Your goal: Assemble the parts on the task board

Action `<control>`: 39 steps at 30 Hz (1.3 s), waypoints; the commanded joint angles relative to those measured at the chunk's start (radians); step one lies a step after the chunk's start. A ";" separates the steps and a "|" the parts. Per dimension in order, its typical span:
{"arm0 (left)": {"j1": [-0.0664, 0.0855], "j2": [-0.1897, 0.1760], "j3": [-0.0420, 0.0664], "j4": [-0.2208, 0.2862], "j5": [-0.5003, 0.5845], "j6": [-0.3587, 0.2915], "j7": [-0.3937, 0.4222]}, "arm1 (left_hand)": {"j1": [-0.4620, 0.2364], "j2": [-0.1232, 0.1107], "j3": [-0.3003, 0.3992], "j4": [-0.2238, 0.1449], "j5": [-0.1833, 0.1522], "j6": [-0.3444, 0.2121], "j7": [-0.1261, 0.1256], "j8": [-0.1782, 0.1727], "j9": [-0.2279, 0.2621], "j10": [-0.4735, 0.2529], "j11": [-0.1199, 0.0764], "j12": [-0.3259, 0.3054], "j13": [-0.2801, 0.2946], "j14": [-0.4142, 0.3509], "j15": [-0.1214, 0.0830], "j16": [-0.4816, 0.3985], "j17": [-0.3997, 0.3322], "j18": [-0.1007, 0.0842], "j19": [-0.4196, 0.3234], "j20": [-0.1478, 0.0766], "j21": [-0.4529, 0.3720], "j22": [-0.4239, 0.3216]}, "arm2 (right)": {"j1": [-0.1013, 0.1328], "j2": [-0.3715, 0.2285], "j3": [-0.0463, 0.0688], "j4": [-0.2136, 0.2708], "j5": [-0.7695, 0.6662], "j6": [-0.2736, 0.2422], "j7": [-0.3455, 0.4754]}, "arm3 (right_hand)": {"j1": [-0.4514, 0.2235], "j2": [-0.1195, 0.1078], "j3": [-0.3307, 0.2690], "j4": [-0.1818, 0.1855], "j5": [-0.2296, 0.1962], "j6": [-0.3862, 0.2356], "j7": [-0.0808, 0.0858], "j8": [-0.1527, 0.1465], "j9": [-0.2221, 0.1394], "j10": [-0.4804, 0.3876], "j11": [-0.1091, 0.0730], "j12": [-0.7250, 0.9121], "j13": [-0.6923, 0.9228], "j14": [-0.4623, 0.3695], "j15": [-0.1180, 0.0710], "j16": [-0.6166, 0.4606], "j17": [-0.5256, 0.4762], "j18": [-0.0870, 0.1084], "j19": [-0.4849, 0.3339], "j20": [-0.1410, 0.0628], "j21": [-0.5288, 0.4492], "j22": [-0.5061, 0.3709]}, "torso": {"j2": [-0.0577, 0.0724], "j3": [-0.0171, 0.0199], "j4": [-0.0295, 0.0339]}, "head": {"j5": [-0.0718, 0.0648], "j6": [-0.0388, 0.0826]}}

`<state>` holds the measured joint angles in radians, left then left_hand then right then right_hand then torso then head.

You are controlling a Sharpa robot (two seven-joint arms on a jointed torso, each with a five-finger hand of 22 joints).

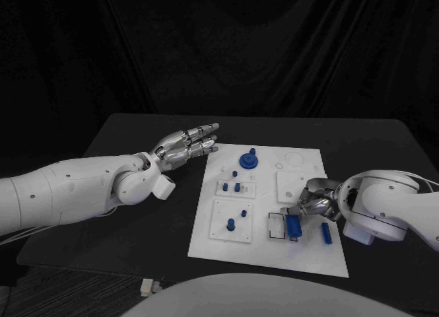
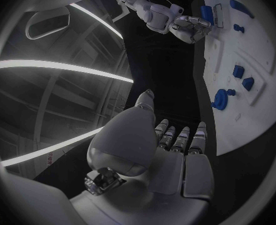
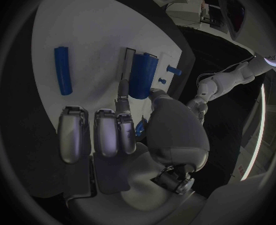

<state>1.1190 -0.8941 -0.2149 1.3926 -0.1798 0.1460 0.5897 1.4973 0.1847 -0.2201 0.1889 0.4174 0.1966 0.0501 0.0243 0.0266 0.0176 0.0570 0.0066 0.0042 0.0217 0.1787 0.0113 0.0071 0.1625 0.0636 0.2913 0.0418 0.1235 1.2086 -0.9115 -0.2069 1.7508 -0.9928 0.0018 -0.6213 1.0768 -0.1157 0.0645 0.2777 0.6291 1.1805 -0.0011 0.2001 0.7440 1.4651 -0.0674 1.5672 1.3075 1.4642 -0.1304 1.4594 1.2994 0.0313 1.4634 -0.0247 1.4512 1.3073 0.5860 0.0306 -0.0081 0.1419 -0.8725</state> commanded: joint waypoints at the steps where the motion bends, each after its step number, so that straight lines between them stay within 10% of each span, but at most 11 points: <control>1: -0.001 0.002 0.001 0.003 0.007 0.011 0.010 | 0.001 0.013 0.000 -0.007 0.004 0.001 -0.002 0.003 0.001 -0.001 0.008 -0.002 0.001 0.003 0.005 0.004 0.002 0.014 0.004 -0.001 0.004 0.001 | -0.004 0.004 0.000 -0.002 0.009 -0.024 -0.014 | 0.017 0.030 0.084 -0.080 -0.010 -0.008 0.000 -0.005 0.003 0.106 -0.001 0.004 0.263 0.062 -0.004 -0.004 0.000 -0.001 0.046 0.004 -0.003 0.223 | 0.000 0.0002 -0.0007 | 0.001 0.000; 29: -0.001 0.004 0.001 0.002 0.007 0.022 0.005 | 0.001 0.014 0.000 -0.008 0.005 0.001 -0.002 0.003 0.001 0.000 0.008 -0.002 0.001 0.003 0.006 0.004 0.002 0.014 0.005 -0.001 0.004 0.000 | -0.012 0.047 0.000 -0.004 -0.007 0.003 -0.022 | -0.005 0.040 0.086 -0.083 -0.097 -0.014 0.004 -0.013 0.007 0.106 0.002 0.004 0.263 0.063 -0.001 0.000 0.006 -0.001 0.046 0.008 -0.004 0.223 | 0.000 0.0004 -0.0015 | 0.004 0.000; 39: -0.001 0.005 0.001 0.000 0.007 0.027 0.003 | 0.001 0.014 -0.001 -0.010 0.007 0.001 -0.002 0.003 0.001 0.000 0.008 -0.002 0.001 0.003 0.006 0.004 0.002 0.013 0.004 -0.001 0.004 0.000 | -0.015 0.053 0.000 -0.004 -0.009 0.013 -0.024 | -0.042 0.049 0.062 -0.069 -0.242 -0.007 0.008 -0.024 -0.002 0.106 0.006 0.004 0.263 0.063 0.003 0.002 0.006 -0.001 0.046 0.012 -0.005 0.223 | -0.001 0.0003 -0.0020 | 0.005 0.000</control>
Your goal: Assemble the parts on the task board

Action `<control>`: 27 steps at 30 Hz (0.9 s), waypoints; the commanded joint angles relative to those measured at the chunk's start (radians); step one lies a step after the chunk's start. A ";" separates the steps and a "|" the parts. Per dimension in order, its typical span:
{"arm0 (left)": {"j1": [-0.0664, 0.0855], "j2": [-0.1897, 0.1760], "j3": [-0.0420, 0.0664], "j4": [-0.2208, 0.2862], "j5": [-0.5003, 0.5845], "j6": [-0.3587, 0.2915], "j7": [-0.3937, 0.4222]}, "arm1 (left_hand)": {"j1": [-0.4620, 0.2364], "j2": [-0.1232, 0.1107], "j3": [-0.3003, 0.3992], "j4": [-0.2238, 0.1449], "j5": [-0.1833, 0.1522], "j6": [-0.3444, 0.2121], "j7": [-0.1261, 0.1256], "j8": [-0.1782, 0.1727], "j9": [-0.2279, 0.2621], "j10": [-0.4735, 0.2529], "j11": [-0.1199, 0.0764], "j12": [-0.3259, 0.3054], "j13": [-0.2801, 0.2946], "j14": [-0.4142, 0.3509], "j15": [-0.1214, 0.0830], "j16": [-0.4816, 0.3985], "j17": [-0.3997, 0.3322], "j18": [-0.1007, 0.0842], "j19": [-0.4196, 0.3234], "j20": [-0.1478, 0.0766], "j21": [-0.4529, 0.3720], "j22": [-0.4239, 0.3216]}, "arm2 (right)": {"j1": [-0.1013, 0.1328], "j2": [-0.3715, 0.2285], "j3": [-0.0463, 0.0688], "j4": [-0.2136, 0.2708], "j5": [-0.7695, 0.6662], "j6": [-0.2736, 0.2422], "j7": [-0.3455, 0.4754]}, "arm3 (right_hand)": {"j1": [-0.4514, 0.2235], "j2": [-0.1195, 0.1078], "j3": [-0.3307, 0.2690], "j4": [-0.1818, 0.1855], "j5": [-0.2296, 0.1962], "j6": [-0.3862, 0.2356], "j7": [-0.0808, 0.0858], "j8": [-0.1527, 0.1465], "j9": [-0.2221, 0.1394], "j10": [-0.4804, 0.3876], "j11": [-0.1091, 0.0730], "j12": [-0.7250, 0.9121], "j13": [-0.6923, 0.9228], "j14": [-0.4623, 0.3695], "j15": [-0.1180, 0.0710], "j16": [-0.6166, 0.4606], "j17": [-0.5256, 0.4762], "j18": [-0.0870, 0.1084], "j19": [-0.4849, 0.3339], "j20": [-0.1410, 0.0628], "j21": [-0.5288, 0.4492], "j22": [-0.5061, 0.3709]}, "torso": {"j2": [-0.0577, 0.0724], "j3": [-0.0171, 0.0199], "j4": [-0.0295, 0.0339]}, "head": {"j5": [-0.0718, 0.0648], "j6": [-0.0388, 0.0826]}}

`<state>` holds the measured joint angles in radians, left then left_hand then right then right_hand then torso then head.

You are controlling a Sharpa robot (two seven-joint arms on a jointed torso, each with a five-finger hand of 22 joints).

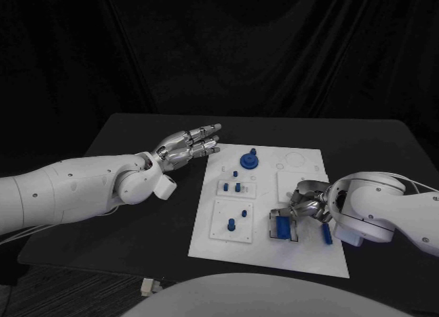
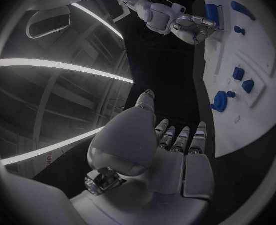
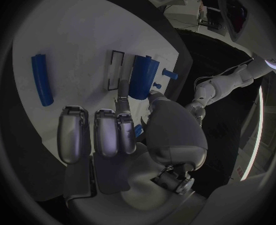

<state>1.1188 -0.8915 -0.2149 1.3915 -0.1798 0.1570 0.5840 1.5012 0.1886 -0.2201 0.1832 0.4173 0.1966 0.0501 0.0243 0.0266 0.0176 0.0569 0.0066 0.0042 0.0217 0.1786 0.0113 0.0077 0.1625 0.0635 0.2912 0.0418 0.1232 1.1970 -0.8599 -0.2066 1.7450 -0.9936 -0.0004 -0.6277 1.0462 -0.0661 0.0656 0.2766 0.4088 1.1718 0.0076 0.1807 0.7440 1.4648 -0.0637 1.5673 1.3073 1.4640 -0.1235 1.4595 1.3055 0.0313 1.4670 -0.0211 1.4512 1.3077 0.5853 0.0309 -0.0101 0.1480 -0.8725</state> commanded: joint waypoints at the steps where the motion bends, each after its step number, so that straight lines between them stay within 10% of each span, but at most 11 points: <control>1: -0.001 0.002 0.001 0.001 0.007 0.016 0.009 | -0.003 0.010 -0.001 -0.004 0.007 0.001 -0.002 0.003 0.001 0.000 0.008 -0.002 0.001 0.003 0.006 0.004 0.001 0.014 0.005 -0.001 0.004 0.000 | -0.004 0.002 0.000 0.002 -0.009 0.015 -0.018 | -0.013 0.000 0.059 -0.068 -0.028 0.002 0.000 -0.005 -0.002 0.106 0.003 0.004 0.264 0.064 -0.004 0.002 0.000 -0.001 0.043 0.008 -0.005 0.223 | 0.000 0.0000 -0.0003 | -0.001 0.000; 15: -0.001 0.004 0.001 -0.001 0.007 0.019 0.007 | -0.001 0.012 0.000 -0.007 0.014 0.002 -0.001 0.004 0.001 0.000 0.007 -0.002 0.001 0.003 0.007 0.004 0.001 0.013 0.004 -0.001 0.004 -0.001 | -0.005 0.005 0.000 -0.001 -0.009 0.021 -0.018 | -0.040 0.011 0.019 -0.047 -0.155 0.009 0.000 -0.011 -0.005 0.106 0.004 0.004 0.264 0.063 -0.003 0.004 0.001 -0.001 0.043 0.010 -0.006 0.223 | 0.000 0.0000 -0.0004 | -0.001 0.000; 27: -0.001 0.005 0.001 -0.002 0.007 0.022 0.005 | -0.001 0.013 0.000 -0.008 0.017 0.002 -0.001 0.004 0.001 0.000 0.007 -0.002 0.001 0.003 0.007 0.004 0.001 0.013 0.004 -0.001 0.004 -0.001 | -0.005 0.004 0.000 -0.001 -0.009 0.024 -0.018 | -0.072 0.002 -0.046 -0.003 -0.348 0.010 0.002 -0.015 -0.002 0.106 0.005 0.004 0.264 0.064 -0.001 0.007 0.004 -0.001 0.043 0.011 -0.007 0.223 | 0.000 -0.0002 -0.0003 | -0.002 0.000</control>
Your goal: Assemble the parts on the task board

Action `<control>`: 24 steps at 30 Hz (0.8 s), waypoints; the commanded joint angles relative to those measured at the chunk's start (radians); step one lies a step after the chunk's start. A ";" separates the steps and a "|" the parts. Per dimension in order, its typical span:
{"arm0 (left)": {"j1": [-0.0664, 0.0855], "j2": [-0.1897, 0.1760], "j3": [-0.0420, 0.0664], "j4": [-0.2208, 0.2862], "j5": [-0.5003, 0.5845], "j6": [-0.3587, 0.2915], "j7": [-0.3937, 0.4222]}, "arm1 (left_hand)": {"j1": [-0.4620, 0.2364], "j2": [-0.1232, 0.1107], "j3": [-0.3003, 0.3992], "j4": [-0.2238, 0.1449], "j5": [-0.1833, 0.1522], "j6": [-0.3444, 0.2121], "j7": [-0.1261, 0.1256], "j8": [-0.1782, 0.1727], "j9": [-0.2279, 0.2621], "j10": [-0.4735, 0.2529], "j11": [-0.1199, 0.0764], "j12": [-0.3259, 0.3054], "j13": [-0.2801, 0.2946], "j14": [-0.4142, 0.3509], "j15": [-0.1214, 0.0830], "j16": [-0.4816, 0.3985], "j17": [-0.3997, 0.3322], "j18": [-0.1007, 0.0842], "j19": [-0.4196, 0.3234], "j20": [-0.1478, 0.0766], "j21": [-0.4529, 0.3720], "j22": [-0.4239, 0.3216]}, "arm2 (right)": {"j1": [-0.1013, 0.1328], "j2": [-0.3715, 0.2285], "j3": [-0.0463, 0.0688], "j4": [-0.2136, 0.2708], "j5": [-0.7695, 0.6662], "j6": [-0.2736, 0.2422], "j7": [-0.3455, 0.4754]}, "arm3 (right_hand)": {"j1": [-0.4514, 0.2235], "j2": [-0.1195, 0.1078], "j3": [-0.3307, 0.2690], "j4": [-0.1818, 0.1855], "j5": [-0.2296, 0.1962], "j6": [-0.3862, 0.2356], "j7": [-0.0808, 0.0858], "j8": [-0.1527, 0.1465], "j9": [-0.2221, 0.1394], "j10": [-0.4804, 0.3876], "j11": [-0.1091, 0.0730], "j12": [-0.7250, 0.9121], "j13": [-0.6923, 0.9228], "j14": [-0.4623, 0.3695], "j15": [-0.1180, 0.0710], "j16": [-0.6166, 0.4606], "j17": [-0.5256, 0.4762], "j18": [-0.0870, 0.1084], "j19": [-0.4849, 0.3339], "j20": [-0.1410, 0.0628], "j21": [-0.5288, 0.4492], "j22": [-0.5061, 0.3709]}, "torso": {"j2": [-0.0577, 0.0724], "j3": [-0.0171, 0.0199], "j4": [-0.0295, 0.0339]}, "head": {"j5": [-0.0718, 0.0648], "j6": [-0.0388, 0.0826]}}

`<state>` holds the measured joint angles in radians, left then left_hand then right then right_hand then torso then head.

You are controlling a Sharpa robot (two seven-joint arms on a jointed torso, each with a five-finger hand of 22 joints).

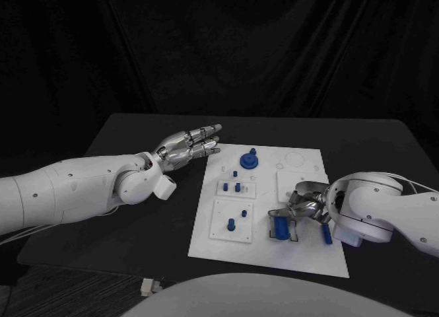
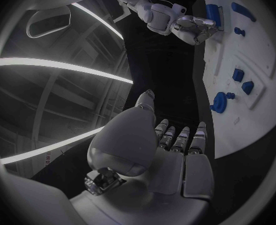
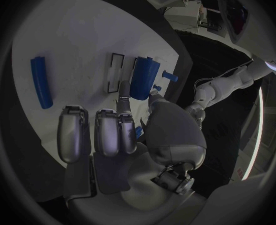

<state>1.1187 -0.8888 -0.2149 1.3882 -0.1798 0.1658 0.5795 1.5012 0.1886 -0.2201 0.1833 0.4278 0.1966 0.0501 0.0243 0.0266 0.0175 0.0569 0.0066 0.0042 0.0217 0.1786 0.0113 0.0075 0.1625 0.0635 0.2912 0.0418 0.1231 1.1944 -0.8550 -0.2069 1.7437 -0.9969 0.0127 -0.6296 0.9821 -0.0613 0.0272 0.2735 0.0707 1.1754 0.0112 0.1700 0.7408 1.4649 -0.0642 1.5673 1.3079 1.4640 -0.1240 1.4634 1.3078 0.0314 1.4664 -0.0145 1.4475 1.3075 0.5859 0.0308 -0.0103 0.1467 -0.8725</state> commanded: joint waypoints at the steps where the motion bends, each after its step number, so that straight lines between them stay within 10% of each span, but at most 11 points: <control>1: -0.001 0.002 0.001 0.001 0.007 0.013 0.009 | 0.000 0.014 0.000 -0.008 0.008 0.002 0.000 0.004 0.001 0.000 0.007 -0.002 0.001 0.003 0.007 0.004 0.001 0.013 0.004 -0.001 0.004 -0.001 | -0.003 -0.001 0.000 0.000 -0.006 0.010 -0.016 | -0.012 -0.005 -0.014 0.006 -0.016 0.006 -0.002 -0.004 0.001 0.106 0.005 0.004 0.263 0.064 -0.001 0.003 0.002 -0.001 0.043 0.005 -0.004 0.223 | 0.000 -0.0002 -0.0003 | -0.001 0.000; 24: -0.001 0.003 0.001 0.001 0.007 0.018 0.003 | 0.001 0.015 0.001 -0.011 0.014 0.003 0.001 0.004 0.001 0.000 0.007 -0.002 0.001 0.003 0.007 0.004 0.001 0.012 0.004 -0.001 0.004 -0.002 | -0.002 -0.024 0.000 0.007 -0.006 -0.032 -0.009 | -0.037 0.014 -0.030 0.017 -0.016 0.005 -0.001 -0.005 0.003 0.106 0.006 0.004 0.263 0.063 0.000 0.003 0.002 0.000 0.042 0.005 -0.007 0.222 | 0.001 0.0002 -0.0004 | 0.002 0.000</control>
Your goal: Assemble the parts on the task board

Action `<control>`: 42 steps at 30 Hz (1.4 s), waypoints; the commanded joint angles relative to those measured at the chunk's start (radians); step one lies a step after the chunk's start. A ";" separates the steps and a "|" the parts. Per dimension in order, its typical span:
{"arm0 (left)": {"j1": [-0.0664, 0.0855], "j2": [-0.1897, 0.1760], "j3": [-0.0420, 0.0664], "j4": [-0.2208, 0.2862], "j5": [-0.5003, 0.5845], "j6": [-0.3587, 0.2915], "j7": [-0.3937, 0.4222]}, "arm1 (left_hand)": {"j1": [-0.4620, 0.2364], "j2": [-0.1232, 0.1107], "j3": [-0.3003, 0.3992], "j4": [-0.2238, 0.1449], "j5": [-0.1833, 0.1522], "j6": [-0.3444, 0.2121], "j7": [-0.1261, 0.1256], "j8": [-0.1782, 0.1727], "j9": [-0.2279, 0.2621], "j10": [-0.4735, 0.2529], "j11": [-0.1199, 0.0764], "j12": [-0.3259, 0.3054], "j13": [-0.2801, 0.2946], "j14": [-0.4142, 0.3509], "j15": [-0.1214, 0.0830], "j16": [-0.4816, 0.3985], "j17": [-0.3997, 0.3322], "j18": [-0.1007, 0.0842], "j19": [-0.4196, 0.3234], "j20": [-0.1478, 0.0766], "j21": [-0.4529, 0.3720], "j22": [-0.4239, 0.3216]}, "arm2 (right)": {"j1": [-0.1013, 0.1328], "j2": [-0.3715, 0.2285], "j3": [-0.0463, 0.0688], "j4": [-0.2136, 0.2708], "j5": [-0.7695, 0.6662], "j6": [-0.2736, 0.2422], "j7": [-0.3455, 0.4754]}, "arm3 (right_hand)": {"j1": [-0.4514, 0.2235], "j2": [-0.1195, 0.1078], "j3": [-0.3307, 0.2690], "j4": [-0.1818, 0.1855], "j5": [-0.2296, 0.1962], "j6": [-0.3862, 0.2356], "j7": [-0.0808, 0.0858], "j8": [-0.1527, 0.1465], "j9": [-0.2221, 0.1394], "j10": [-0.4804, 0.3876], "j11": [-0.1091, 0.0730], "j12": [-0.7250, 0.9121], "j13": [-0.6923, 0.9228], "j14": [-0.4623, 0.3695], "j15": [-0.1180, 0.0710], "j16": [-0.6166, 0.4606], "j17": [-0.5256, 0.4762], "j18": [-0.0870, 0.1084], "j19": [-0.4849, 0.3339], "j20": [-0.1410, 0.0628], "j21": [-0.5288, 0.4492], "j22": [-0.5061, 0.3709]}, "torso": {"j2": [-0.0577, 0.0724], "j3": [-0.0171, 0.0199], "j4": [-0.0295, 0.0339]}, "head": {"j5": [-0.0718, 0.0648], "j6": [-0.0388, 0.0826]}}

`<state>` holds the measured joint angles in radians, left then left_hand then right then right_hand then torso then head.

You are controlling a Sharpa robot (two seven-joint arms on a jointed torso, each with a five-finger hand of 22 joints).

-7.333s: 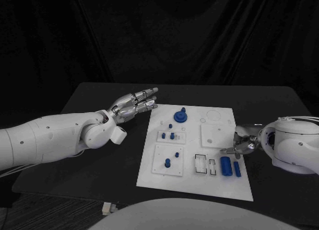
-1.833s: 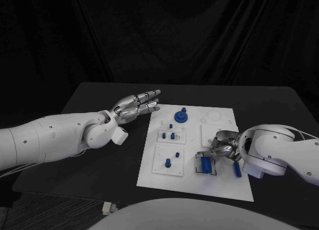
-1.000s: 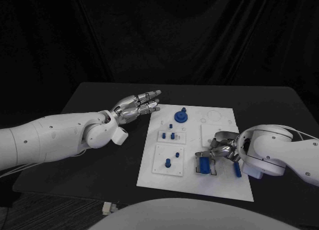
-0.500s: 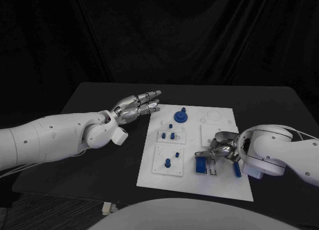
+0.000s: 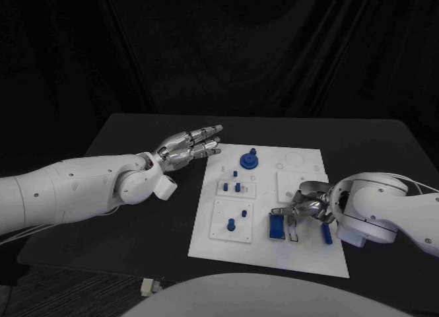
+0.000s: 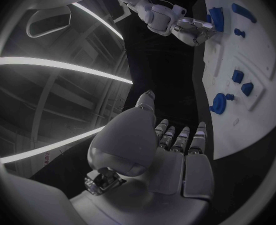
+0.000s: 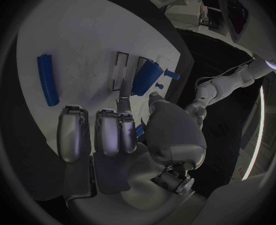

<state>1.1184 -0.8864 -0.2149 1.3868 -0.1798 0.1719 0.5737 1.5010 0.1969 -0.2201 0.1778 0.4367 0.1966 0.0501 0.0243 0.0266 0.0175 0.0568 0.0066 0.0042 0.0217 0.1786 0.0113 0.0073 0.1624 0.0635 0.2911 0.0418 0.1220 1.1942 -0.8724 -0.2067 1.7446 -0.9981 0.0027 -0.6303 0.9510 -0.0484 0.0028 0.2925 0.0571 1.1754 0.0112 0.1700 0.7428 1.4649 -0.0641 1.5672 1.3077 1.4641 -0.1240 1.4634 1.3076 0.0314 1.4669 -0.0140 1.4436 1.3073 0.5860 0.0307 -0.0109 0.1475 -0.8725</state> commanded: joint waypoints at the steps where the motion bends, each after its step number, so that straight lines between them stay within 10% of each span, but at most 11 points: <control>1: -0.001 0.000 0.001 0.002 0.007 0.012 0.009 | 0.001 0.007 0.001 -0.005 0.005 0.004 0.001 0.004 0.001 0.000 0.007 -0.002 0.001 0.003 0.007 0.004 0.001 0.012 0.004 -0.001 0.004 -0.001 | -0.002 -0.012 0.000 0.009 -0.005 -0.026 -0.006 | -0.007 0.002 -0.006 -0.002 -0.002 0.005 -0.001 -0.005 0.001 0.106 0.006 0.004 0.263 0.063 0.000 0.003 0.002 0.000 0.042 0.005 -0.003 0.222 | 0.001 0.0003 0.0003 | 0.001 0.000; 9: -0.001 -0.001 0.001 0.002 0.007 0.012 0.010 | 0.002 0.008 0.001 -0.006 0.008 0.005 0.001 0.004 0.001 0.000 0.007 -0.002 0.001 0.003 0.007 0.004 0.002 0.012 0.005 -0.001 0.004 -0.001 | 0.003 -0.073 0.001 0.075 -0.013 -0.083 0.068 | 0.046 0.012 -0.008 -0.019 0.059 -0.003 -0.002 0.009 0.019 0.106 0.006 0.004 0.263 0.066 -0.002 0.010 0.015 -0.002 0.047 0.004 0.008 0.226 | 0.000 0.0003 0.0007 | 0.002 0.000; 21: -0.001 -0.003 0.001 0.004 0.007 0.009 0.013 | 0.002 0.010 0.001 -0.008 0.011 0.009 0.005 0.005 0.002 0.002 0.005 -0.001 0.001 0.004 0.008 0.005 0.002 0.012 0.005 -0.001 0.004 0.000 | -0.002 -0.164 0.000 0.185 -0.307 -0.287 0.351 | 0.250 -0.028 0.001 -0.071 0.214 -0.162 0.001 0.145 0.157 0.106 0.007 0.004 0.263 0.071 0.002 0.027 0.047 -0.010 0.061 0.006 0.041 0.236 | 0.000 0.0002 0.0005 | 0.002 0.000; 24: -0.001 -0.002 0.001 0.004 0.007 0.010 0.012 | 0.002 0.010 0.001 -0.008 0.011 0.009 0.005 0.005 0.002 0.002 0.005 -0.001 0.001 0.004 0.008 0.005 0.002 0.012 0.005 -0.001 0.004 0.000 | -0.018 -0.175 0.000 0.198 -0.360 -0.311 0.379 | 0.298 -0.030 0.007 -0.057 0.302 -0.208 -0.006 0.236 0.228 0.106 -0.003 0.004 0.263 0.069 0.001 0.027 0.046 -0.009 0.059 0.002 0.039 0.235 | 0.000 0.0001 0.0005 | 0.004 0.000; 31: -0.001 -0.002 0.001 0.004 0.007 0.010 0.012 | 0.001 0.011 0.000 -0.007 0.011 0.010 0.008 0.005 0.002 0.002 0.005 -0.001 0.002 0.004 0.009 0.005 0.002 0.012 0.005 -0.001 0.004 0.000 | -0.057 -0.182 0.000 0.198 -0.429 -0.299 0.389 | 0.335 -0.049 -0.008 -0.006 0.243 -0.289 -0.007 0.403 0.344 0.106 -0.014 0.004 0.263 0.070 -0.005 0.029 0.055 -0.003 0.044 0.001 0.011 0.226 | 0.000 0.0001 0.0001 | 0.007 0.000; 42: -0.002 -0.001 0.001 0.001 0.007 0.013 0.011 | 0.000 0.012 0.000 -0.008 0.010 0.011 0.010 0.005 0.002 0.003 0.006 -0.001 0.002 0.004 0.009 0.005 0.002 0.012 0.006 -0.001 0.005 0.000 | -0.097 -0.174 0.000 0.188 -0.470 -0.274 0.382 | 0.364 -0.069 -0.014 -0.004 0.198 -0.364 -0.004 0.544 0.433 0.106 -0.009 0.004 0.263 0.079 0.000 0.051 0.111 0.007 0.021 0.005 -0.034 0.212 | 0.000 0.0001 0.0005 | 0.003 0.000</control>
<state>1.1179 -0.8887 -0.2149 1.3867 -0.1798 0.1737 0.5718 1.5010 0.1968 -0.2201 0.1780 0.4405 0.2039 0.0574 0.0243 0.0275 0.0175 0.0568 0.0066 0.0051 0.0254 0.1823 0.0113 0.0078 0.1624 0.0635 0.2911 0.0418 0.1222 1.1021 -1.0471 -0.2070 1.9332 -1.4211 -0.2678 -0.2596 1.3053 -0.1206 -0.0109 0.2844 0.2576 0.8193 0.0058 0.7056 1.1701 1.4684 -0.0752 1.5672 1.3074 1.4641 -0.1240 1.5109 1.3081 0.0314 1.4669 -0.0140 1.4148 1.3078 0.5860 0.0307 -0.0103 0.1508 -0.8725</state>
